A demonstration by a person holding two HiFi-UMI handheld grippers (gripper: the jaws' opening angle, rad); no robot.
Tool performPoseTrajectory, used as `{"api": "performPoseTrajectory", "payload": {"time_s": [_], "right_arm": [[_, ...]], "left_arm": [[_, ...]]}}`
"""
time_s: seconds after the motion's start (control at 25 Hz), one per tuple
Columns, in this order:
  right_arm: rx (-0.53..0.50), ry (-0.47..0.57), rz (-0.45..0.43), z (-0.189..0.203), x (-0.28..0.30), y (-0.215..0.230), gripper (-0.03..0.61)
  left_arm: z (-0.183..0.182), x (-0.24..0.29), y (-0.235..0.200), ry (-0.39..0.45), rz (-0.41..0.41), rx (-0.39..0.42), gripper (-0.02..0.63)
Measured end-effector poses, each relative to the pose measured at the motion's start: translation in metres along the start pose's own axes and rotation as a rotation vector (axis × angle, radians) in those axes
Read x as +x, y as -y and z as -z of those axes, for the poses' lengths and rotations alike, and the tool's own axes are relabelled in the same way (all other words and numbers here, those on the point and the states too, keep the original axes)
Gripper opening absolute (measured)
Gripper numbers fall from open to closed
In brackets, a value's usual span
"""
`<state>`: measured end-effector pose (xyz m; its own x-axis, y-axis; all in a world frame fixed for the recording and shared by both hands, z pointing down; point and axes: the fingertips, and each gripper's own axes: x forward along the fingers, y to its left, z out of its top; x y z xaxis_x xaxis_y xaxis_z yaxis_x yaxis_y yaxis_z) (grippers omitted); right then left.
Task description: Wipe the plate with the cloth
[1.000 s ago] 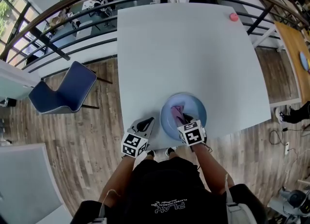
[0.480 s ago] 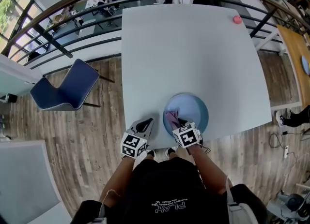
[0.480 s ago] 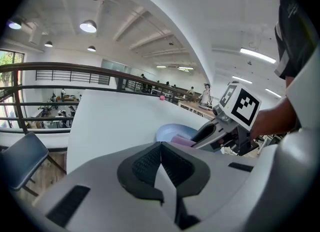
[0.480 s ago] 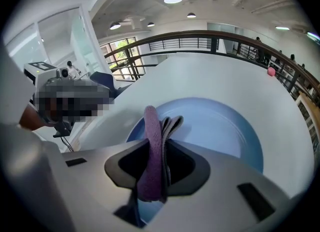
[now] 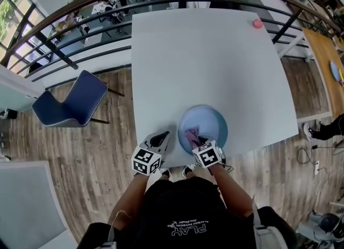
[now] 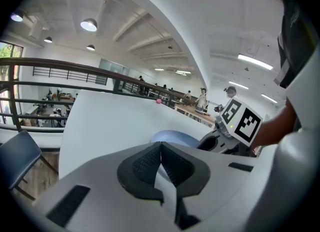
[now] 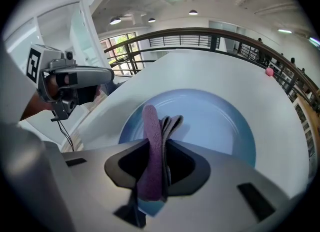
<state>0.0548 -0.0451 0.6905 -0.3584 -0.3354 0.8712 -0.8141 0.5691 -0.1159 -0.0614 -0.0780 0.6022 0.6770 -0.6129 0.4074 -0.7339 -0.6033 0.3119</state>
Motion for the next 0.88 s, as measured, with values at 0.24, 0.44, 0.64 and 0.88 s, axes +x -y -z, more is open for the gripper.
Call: {"api": "performPoseTrajectory", "payload": {"time_s": [0.24, 0.44, 0.64, 0.88], "right_arm": [[0.008, 0.002, 0.065, 0.009, -0.012, 0.03, 0.106], [0.009, -0.007, 0.096, 0.013, -0.02, 0.054, 0.106], [0.01, -0.01, 0.137, 0.015, -0.024, 0.077, 0.106], [-0.044, 0.013, 0.237, 0.013, -0.029, 0.097, 0.106]], "left_arm": [[-0.013, 0.006, 0.005, 0.014, 0.01, 0.034, 0.012], [-0.014, 0.012, 0.013, 0.015, 0.027, 0.018, 0.012], [-0.022, 0.021, 0.017, 0.03, 0.036, 0.015, 0.012], [-0.029, 0.021, 0.024, 0.034, 0.038, 0.028, 0.012]]}}
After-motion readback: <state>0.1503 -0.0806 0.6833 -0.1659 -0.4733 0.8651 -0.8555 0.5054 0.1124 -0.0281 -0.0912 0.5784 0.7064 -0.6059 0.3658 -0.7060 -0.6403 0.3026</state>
